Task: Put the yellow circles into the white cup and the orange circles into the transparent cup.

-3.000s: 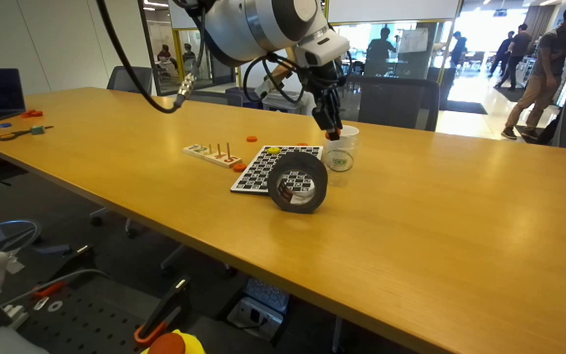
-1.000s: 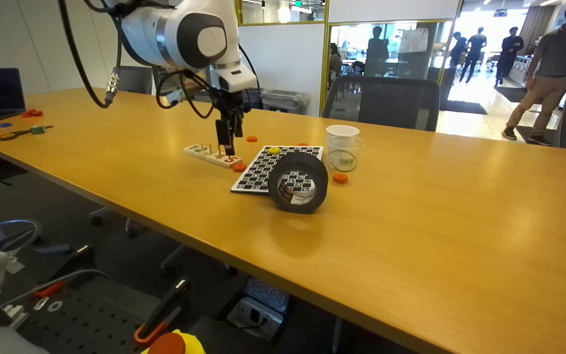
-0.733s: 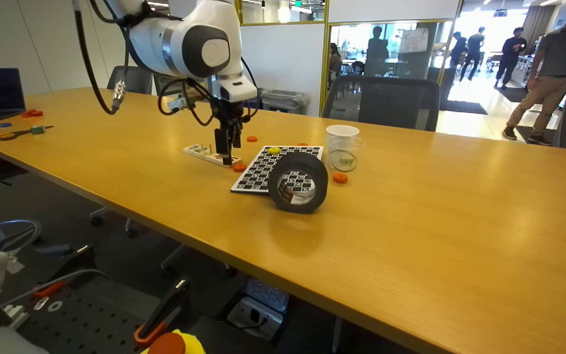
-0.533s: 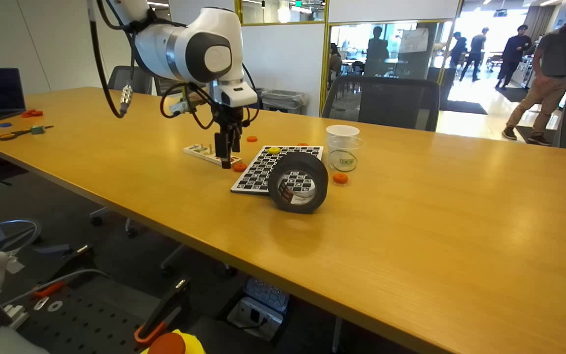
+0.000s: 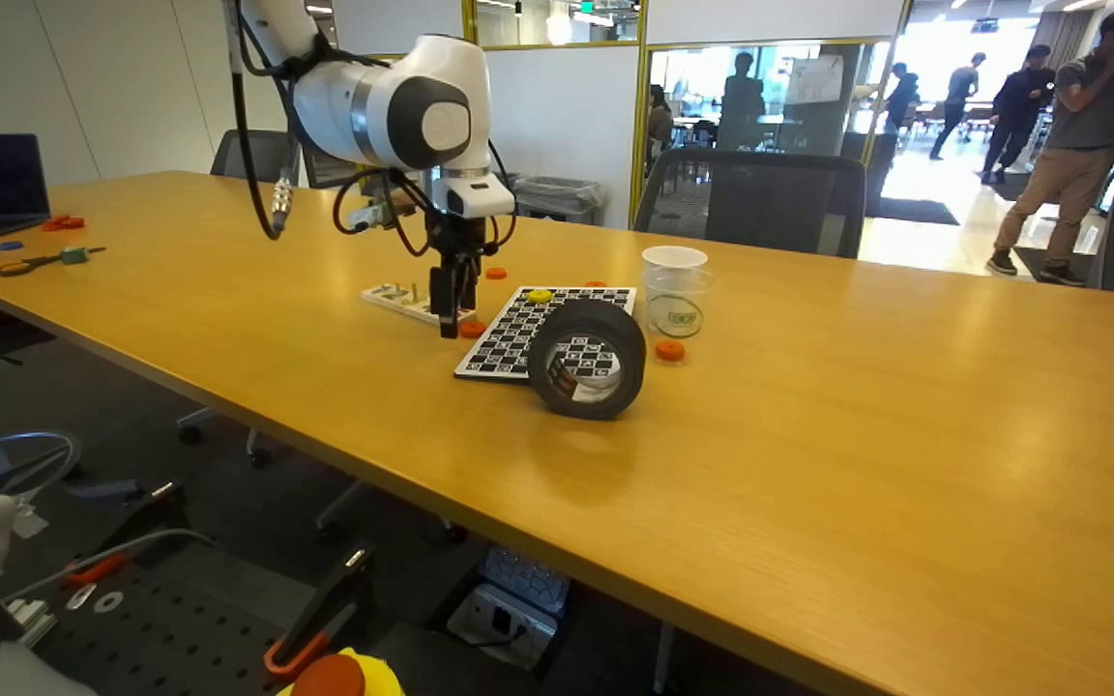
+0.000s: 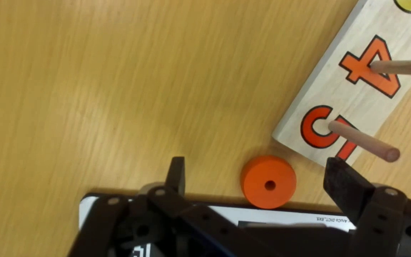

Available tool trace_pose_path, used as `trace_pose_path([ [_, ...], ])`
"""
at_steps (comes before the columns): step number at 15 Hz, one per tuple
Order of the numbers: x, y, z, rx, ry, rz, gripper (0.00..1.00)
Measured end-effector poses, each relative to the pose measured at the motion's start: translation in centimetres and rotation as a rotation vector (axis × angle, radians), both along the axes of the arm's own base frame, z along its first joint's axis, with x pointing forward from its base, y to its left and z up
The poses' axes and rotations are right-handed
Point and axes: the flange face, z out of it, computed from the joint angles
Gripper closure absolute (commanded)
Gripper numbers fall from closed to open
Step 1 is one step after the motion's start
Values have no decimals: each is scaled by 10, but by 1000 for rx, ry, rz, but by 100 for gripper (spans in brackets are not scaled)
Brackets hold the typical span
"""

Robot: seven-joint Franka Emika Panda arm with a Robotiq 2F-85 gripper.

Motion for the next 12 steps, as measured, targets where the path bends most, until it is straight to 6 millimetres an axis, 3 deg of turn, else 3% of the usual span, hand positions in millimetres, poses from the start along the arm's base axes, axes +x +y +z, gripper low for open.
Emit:
trace_pose_path([
  [10,8,-12,-10,-9,26,-62,0],
  [11,8,-12,-11,-9,28,-64,25],
  [12,8,-12,-12,-9,30,-66,28],
])
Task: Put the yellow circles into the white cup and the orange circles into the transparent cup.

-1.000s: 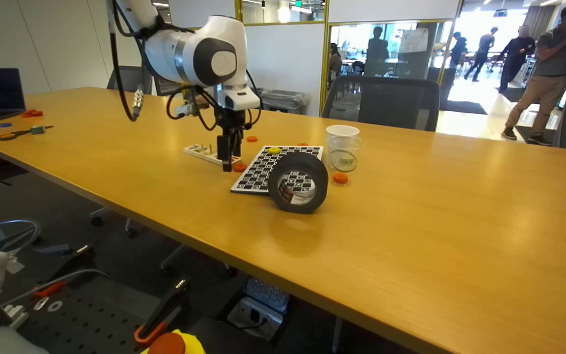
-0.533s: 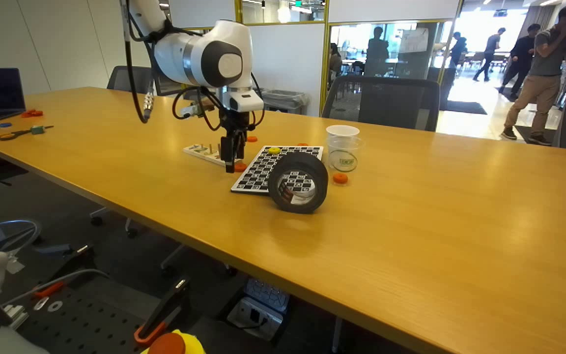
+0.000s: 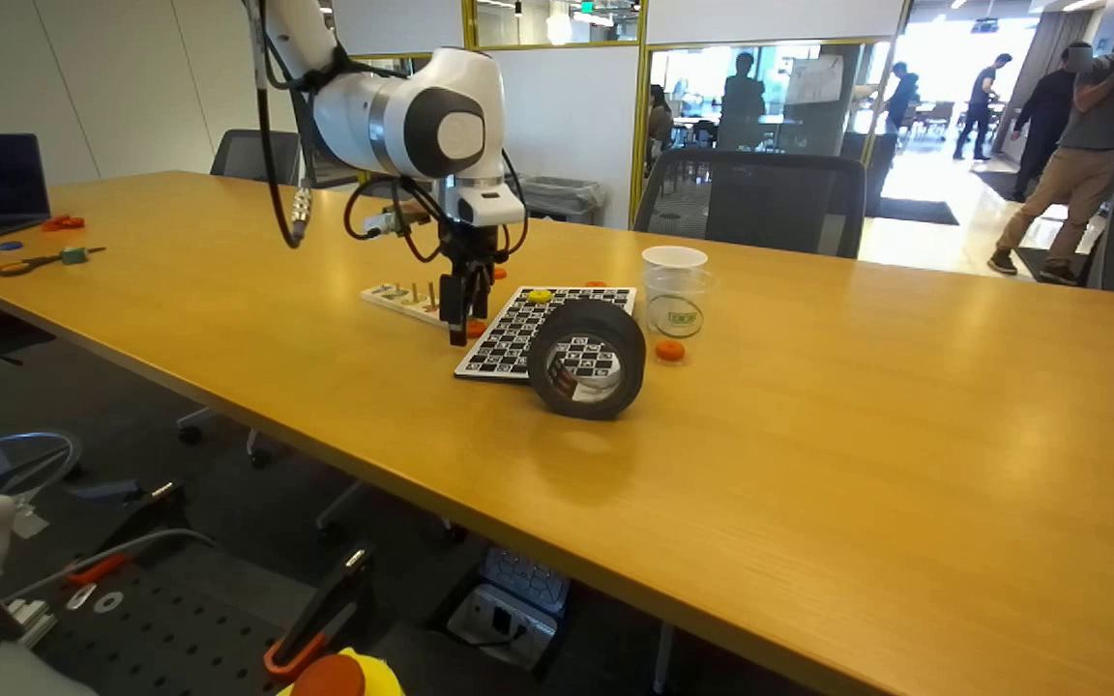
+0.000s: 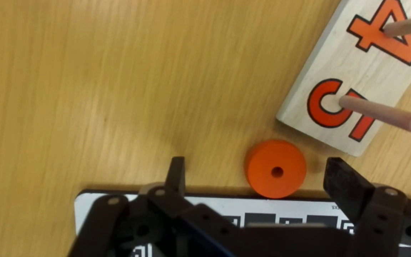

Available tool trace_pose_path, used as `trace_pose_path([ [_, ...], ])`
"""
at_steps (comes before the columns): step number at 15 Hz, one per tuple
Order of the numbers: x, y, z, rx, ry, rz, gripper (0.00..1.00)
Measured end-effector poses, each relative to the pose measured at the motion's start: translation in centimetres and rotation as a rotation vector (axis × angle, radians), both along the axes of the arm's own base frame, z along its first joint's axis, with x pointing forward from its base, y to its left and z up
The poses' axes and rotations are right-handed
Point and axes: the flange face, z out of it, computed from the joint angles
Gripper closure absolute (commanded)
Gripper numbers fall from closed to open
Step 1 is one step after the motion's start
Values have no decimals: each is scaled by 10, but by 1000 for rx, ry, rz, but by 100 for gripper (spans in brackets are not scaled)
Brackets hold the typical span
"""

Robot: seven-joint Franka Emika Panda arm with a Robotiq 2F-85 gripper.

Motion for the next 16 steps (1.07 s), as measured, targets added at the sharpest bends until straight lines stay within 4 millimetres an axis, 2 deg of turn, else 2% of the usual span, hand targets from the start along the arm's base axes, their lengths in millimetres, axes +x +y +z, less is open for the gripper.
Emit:
trace_pose_path([
  [7,6,1,3,-1,-10,1,80],
  [13,8,-1,8,-3,-17,-4,78],
  [16,10,-12,31,-8,-71,-14,78],
])
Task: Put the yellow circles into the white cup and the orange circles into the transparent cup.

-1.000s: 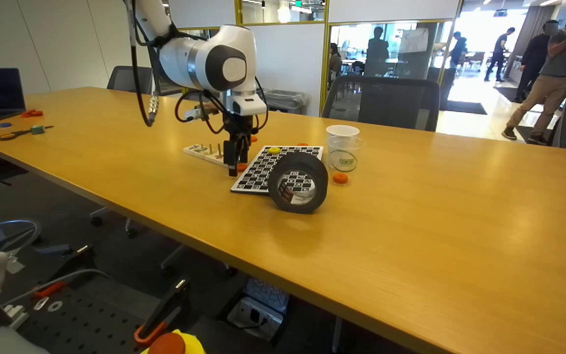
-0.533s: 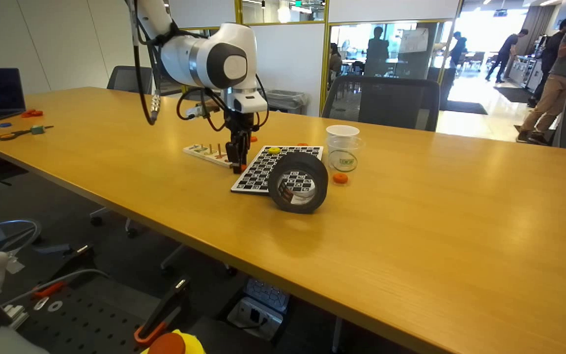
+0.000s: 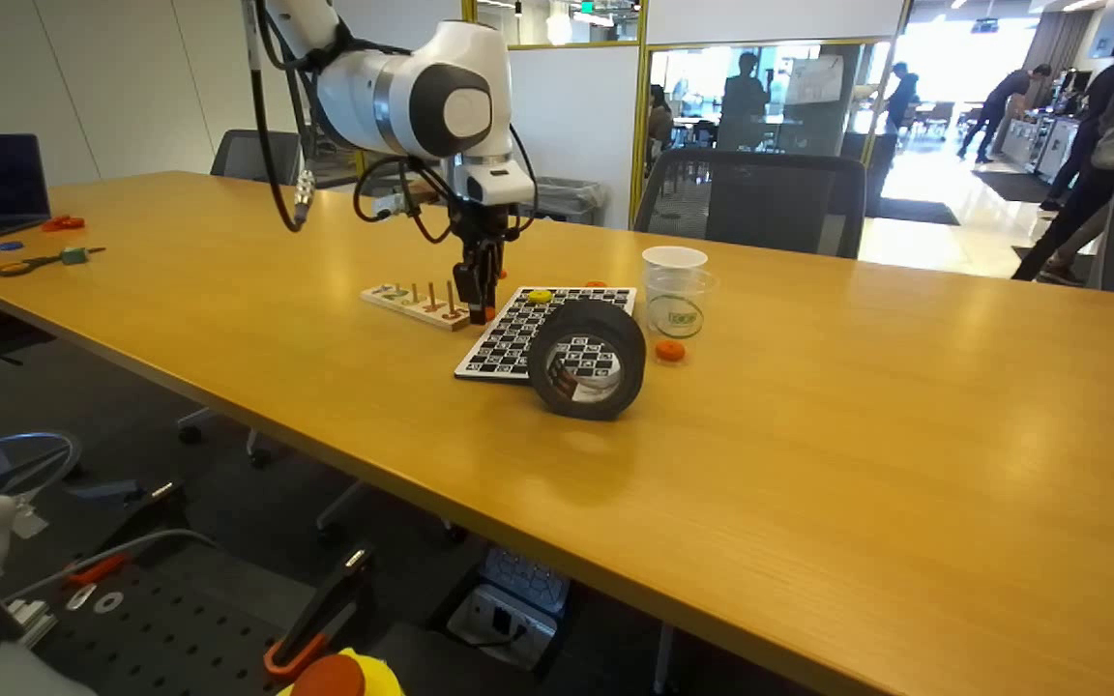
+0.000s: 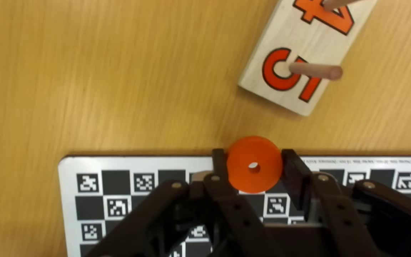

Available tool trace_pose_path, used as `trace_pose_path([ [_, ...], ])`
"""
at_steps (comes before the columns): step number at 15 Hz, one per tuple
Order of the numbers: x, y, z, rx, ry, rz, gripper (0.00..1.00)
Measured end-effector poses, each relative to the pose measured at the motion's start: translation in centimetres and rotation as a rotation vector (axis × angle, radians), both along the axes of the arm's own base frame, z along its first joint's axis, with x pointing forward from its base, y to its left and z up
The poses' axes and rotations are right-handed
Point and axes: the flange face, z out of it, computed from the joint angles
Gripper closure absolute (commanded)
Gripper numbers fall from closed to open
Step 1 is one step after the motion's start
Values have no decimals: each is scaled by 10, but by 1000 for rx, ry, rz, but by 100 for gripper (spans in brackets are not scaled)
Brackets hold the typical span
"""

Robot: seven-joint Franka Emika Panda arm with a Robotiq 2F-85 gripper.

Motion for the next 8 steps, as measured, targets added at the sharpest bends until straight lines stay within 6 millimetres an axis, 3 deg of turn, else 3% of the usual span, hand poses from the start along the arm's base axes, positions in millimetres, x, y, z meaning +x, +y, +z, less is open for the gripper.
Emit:
trace_pose_path([
  [4,-7,-37,42,-30,-95,-39,78],
  [8,-22,-86,70,-100,-184,-71,78],
])
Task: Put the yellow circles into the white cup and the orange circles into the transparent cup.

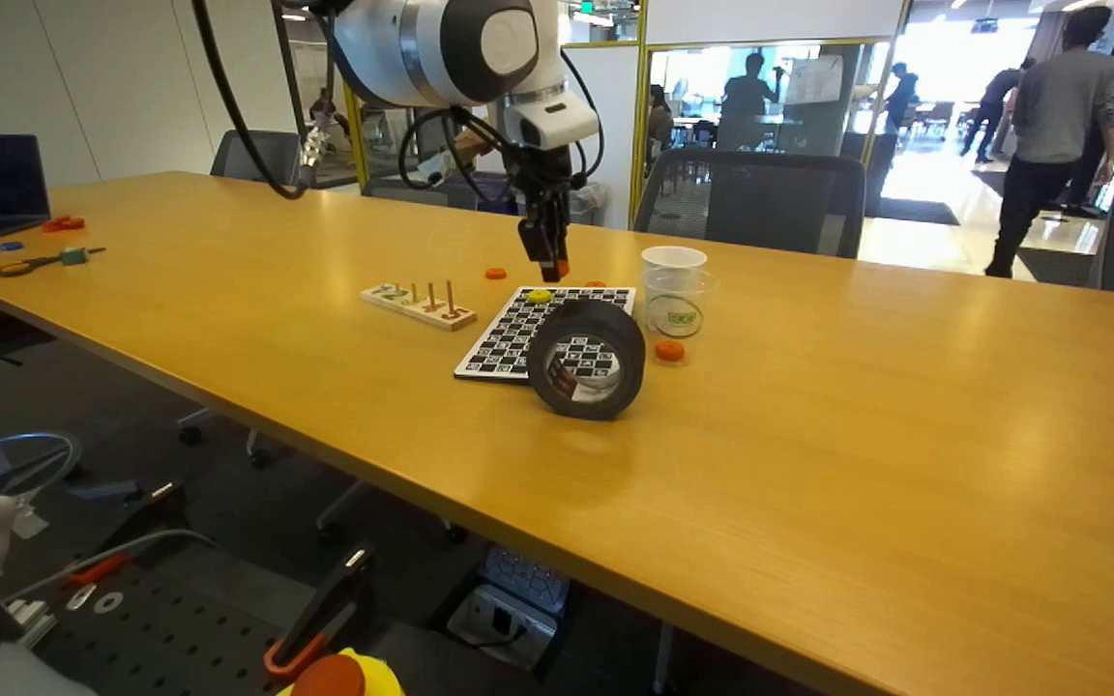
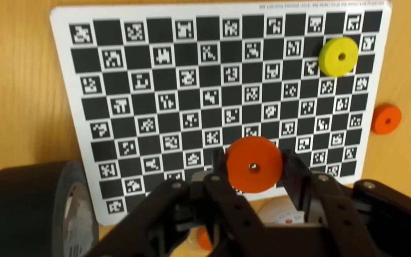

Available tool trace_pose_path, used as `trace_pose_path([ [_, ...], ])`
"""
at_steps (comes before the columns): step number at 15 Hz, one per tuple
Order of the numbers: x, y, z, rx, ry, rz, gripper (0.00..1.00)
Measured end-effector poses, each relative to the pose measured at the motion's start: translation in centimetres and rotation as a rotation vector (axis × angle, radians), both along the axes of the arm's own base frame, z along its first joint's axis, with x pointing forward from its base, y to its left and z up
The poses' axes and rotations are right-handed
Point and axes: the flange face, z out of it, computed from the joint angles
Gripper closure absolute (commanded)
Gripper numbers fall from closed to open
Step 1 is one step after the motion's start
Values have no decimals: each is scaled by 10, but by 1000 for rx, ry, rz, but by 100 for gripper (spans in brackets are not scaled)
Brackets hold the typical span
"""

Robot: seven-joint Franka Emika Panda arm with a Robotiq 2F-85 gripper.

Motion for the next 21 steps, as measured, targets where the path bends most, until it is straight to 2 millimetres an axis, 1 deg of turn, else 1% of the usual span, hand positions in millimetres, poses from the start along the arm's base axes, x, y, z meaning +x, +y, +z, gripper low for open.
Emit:
trace_pose_path([
  [4,-13,-43,16,-82,-75,-14,78],
  [7,-18,-65,23,-132,-118,-22,78],
  [9,-20,-75,26,-162,-144,-35,78],
  [14,-26,-91,28,-227,-175,-90,78],
  [16,-27,-93,28,-241,-177,-104,78],
  [20,-24,-90,24,-251,-180,-122,78],
  [21,-22,-89,23,-251,-180,-125,33],
])
